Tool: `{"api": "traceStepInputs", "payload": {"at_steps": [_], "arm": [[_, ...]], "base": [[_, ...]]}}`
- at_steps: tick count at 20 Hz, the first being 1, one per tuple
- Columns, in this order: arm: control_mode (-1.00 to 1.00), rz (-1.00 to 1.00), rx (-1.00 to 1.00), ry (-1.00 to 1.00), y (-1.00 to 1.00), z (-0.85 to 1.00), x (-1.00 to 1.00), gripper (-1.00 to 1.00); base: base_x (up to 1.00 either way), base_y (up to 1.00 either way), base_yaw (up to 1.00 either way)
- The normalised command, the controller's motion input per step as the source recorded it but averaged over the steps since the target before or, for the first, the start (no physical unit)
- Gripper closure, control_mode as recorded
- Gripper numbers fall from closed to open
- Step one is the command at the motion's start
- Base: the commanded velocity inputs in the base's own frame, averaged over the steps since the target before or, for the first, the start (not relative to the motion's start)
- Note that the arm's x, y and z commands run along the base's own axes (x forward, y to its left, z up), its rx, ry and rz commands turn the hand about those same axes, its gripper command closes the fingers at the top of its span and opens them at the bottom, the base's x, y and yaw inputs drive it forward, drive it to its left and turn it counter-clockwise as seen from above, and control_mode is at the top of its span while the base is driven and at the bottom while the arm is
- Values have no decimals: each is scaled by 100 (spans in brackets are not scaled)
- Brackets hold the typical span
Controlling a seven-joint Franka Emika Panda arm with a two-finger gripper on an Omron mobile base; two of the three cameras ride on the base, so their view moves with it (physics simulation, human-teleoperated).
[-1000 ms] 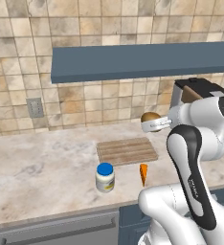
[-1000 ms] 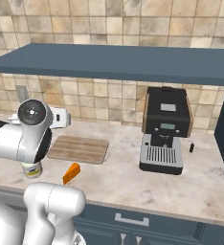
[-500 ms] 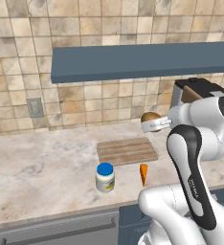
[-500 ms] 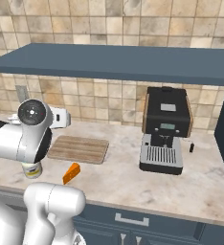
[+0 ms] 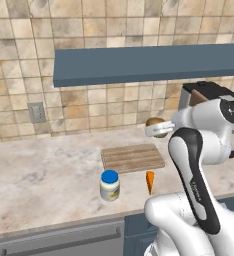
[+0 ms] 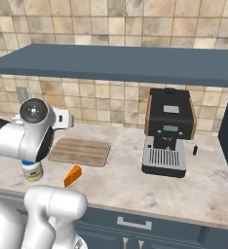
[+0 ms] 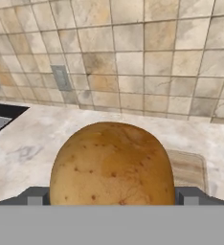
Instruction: Retrieve the reheated potato from the microwave, then place the potato, cheese, and condiment on the cutting board.
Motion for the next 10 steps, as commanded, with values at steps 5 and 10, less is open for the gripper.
{"api": "traceStepInputs", "payload": {"at_steps": [5,10], "arm": [[-100,-12,-9,27,-10,-12,59,100],[-100,-1,-8,13,-20,-32,43,100]], "base": [[0,0,0],[0,0,0]]}}
